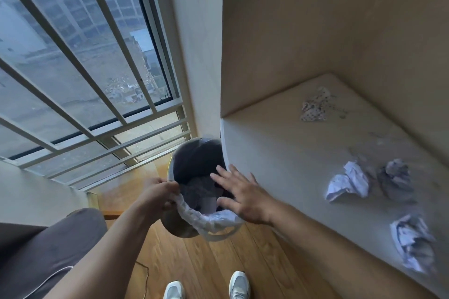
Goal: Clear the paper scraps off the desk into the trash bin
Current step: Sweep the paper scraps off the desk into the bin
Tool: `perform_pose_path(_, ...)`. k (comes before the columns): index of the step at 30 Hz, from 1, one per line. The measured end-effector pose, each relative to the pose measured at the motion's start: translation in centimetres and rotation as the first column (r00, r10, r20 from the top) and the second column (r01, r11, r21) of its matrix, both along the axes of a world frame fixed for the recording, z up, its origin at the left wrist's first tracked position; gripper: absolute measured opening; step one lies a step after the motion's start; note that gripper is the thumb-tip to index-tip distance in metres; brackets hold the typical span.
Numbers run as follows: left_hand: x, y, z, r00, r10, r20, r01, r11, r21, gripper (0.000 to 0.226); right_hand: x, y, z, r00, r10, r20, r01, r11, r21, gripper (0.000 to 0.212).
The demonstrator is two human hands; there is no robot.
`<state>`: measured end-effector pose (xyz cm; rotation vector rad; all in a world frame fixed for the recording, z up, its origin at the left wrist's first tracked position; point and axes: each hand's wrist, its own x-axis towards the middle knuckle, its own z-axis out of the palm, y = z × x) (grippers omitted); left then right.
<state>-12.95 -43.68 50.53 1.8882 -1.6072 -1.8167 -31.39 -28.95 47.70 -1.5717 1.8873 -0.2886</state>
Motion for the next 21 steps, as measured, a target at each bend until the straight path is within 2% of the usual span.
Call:
perform_pose_path(2,0.1,0.0,0.0,1.0,-0.009,0.01,0.009,1.0,0.003,0.018,-2.8,1.8,1.1,0.965,-0.239,-0.109,0.228,0.969,-0.099,0.069)
perform_pose_path(4,0.1,0.2,-0.2,1.0,-0.014,0.009,0.014,1.0,0.007,0.019,-7.4,4.5,1.9,0.82,-0.508,-0.264,0.485,0.861,-0.149,0.08)
perform_pose_path(6,0.2,0.5,-0.4,1.0,-0.02,0.005,0.02,1.0,0.016,0.013,-12.3,8.2,2.4,0.638,-0.684,-0.355,0.704,0.705,-0.093,0.094)
perform_pose_path(8,0.3,0.8,-0.7,0.999,-0.037,0.004,0.037,0.999,0.018,0.009,-15.8,11.9,2.0,0.538,-0.749,-0.387,0.814,0.58,0.01,0.104)
perform_pose_path(10,0.3,1.1,-1.1,0.998,-0.056,0.007,0.056,0.998,0.022,0.01,-16.9,14.4,1.1,0.543,-0.756,-0.364,0.822,0.567,0.05,0.104)
perform_pose_path(13,0.4,1.5,-1.7,0.997,-0.071,0.003,0.071,0.997,0.029,0.01,-15.7,15.3,-0.7,0.578,-0.776,-0.252,0.785,0.613,-0.086,0.092)
perform_pose_path(15,0.4,1.8,-2.1,0.996,-0.085,0.0,0.085,0.996,0.035,0.01,-14.1,14.6,-1.5,0.595,-0.776,-0.209,0.775,0.623,-0.105,0.091)
perform_pose_path(18,0.5,2.2,-2.6,0.992,-0.125,-0.002,0.125,0.991,0.043,0.015,-11.7,12.5,-2.2,0.636,-0.742,-0.214,0.741,0.664,-0.101,0.09)
perform_pose_path(21,0.4,2.6,-2.7,0.987,-0.159,-0.006,0.159,0.986,0.041,0.016,-8.2,9.6,-2.4,0.722,-0.653,-0.23,0.651,0.753,-0.097,0.084)
